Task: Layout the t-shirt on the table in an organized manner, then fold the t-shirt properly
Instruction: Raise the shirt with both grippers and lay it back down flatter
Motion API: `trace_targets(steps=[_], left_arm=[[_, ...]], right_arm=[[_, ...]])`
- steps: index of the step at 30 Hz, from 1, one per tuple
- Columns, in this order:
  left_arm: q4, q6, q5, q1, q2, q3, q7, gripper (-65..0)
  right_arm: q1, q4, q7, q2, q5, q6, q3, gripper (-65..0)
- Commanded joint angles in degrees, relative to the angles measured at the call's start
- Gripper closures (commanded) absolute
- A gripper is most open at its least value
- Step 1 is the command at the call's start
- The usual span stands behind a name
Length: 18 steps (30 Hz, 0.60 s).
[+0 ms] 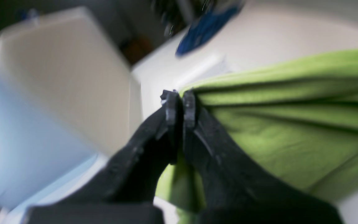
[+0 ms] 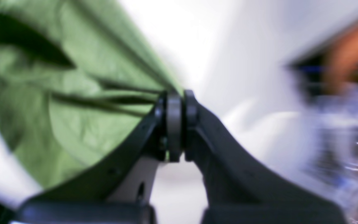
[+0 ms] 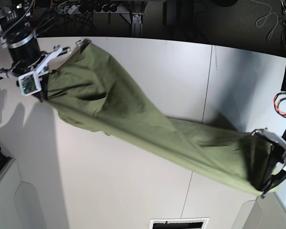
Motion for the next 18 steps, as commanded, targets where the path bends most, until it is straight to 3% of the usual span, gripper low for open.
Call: trace_targets(steps=[1, 5, 8, 11, 15, 16, 18], left_arm=[[-0.81, 0.68, -0.17, -2.84, -0.52, 3.13, -0.76, 0.0], [-11.63, 1.33, 3.98, -15.93, 4.74, 20.06, -1.03, 0.0], [-25.68, 5.33, 8.48, -26.16, 11.28, 30.01, -4.24, 0.0], [-40.76, 6.36, 12.48, -34.86, 16.55, 35.60, -6.45, 0.0], [-56.22, 5.88, 14.86, -41.64, 20.50, 37.33, -7.23, 0.0], [-58.97, 5.22, 15.10, -42.66, 20.79, 37.33, -8.48, -1.2], [-62.93, 2.82, 14.88, -43.89, 20.76, 37.31, -11.85, -13.4]], right_arm=[[1.20, 1.14, 0.68, 0.07, -0.66, -1.03, 2.36, 0.0], [9.14, -4.98, 1.22, -0.39, -0.70, -1.22, 7.96, 0.0], [15.87, -13.38, 2.21, -0.07, -0.68, -1.57, 10.25, 0.0], [21.55, -20.22, 2.69, 0.07, -0.68, -1.90, 11.13, 0.0], [26.69, -26.86, 3.04, 0.02, 0.46, -1.86, 10.99, 0.0], [27.93, -28.79, 3.04, -0.09, 1.36, -1.88, 10.99, -2.4], [30.25, -33.03, 3.04, -0.11, 3.28, -1.79, 10.97, -19.6]])
